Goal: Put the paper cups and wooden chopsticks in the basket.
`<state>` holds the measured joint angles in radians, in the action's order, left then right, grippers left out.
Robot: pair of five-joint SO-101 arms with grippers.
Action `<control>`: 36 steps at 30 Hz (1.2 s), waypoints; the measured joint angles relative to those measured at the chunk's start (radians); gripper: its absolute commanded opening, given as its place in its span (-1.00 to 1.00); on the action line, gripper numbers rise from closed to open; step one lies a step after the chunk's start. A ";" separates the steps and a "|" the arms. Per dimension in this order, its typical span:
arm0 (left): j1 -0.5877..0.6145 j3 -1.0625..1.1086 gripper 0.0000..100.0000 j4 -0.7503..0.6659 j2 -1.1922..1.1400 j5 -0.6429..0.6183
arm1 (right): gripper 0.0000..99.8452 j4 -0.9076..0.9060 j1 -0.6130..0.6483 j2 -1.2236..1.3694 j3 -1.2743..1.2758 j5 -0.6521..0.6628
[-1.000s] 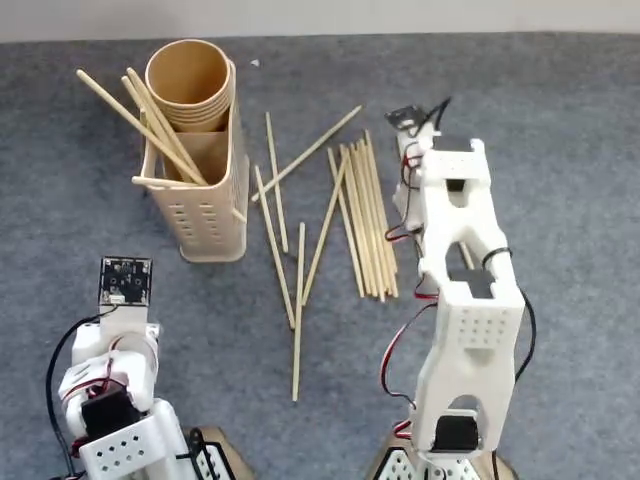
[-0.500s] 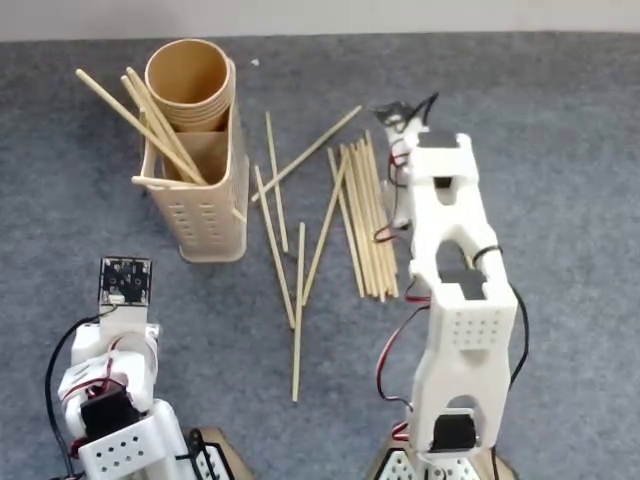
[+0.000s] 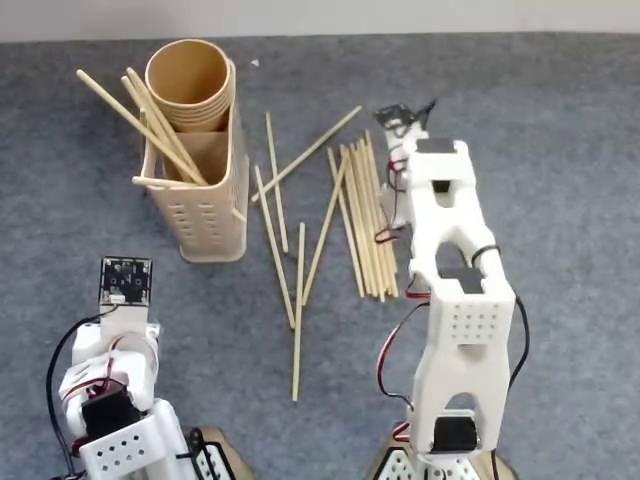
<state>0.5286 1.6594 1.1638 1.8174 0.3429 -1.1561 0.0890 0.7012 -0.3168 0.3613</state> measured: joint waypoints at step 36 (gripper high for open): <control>0.000 0.000 -0.66 0.000 0.000 0.000 | -0.99 -0.580 0.397 -1.060 -0.706 -0.322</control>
<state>0.5286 1.6594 1.1638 1.8174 0.3429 -1.7361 0.4864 -0.3590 -1.0226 0.0391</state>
